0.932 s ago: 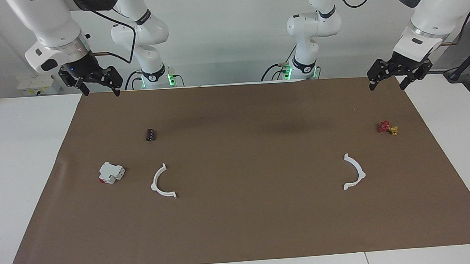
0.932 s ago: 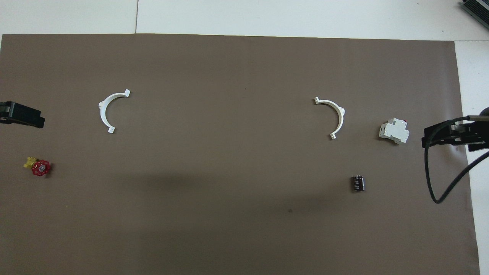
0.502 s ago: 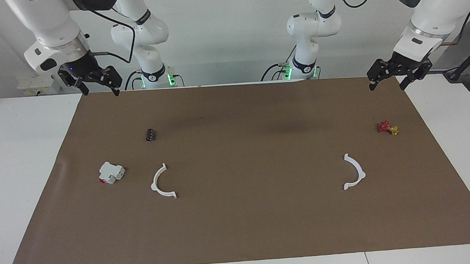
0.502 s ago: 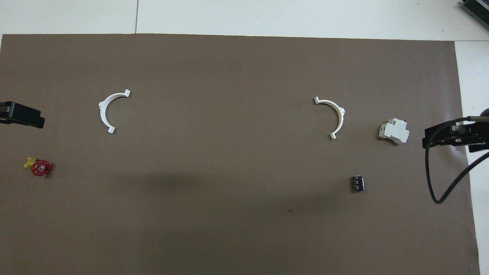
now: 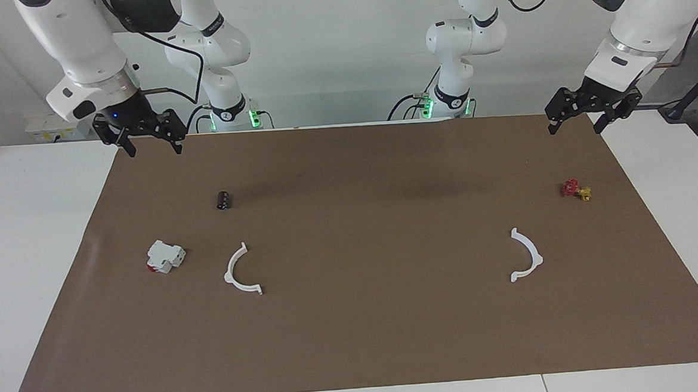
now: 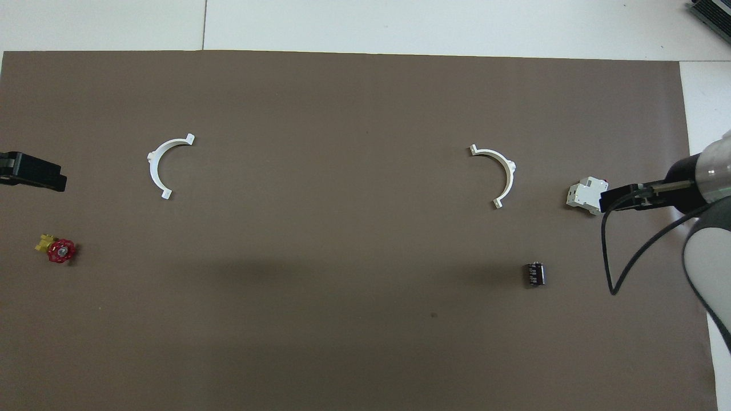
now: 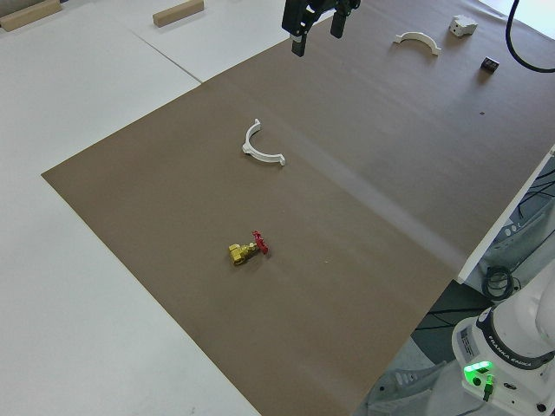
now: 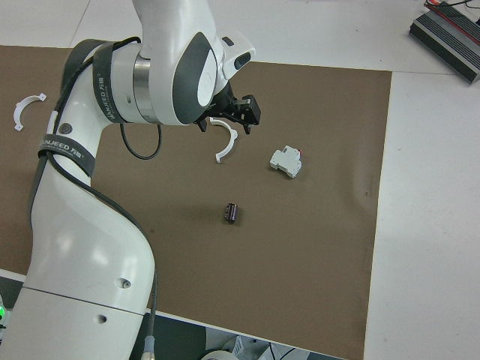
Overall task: Assemble drain pipe with both arms
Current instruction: 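Reach the right gripper to the nearer white clamp half and grasp it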
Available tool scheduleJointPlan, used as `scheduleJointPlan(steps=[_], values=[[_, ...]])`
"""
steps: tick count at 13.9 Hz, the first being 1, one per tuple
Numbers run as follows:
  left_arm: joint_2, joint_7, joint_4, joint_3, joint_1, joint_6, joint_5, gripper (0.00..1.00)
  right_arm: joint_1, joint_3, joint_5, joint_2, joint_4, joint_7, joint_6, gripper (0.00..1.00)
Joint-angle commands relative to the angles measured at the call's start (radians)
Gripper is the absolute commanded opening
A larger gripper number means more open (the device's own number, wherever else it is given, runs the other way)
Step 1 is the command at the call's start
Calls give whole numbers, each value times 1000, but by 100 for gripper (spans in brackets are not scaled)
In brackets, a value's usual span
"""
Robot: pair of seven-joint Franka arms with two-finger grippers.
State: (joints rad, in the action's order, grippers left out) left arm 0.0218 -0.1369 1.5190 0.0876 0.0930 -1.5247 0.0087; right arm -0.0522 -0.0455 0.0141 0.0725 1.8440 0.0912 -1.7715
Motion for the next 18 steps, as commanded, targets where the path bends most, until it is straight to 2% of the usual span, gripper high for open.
scheduleJointPlan(steps=[1,5,7,10,12,13,15,18], values=[[-28,-9,30,-3,-10,4,-16,100,3,4,-67,-57,86,146,-164,100],[-28,-9,30,-3,-10,3,-15,100,-6,18,-134,-233,70,252,-398,100],[-29,-6,30,-5,-10,8,-16,100,-58,24,-141,-307,66,260,-510,97],[-28,-9,30,-5,-9,4,-15,100,-80,24,-143,-411,64,292,-632,96],[-28,-9,30,-3,-10,4,-15,100,-60,24,-144,-471,63,419,-696,96],[-28,-9,30,-3,-10,4,-15,100,-51,24,-144,-491,63,449,-738,96],[-28,-9,30,-3,-10,4,-16,100,-58,23,-144,-505,63,449,-744,95],[-28,-9,30,-3,-10,6,-16,100,-61,22,-144,-516,63,447,-750,83]])
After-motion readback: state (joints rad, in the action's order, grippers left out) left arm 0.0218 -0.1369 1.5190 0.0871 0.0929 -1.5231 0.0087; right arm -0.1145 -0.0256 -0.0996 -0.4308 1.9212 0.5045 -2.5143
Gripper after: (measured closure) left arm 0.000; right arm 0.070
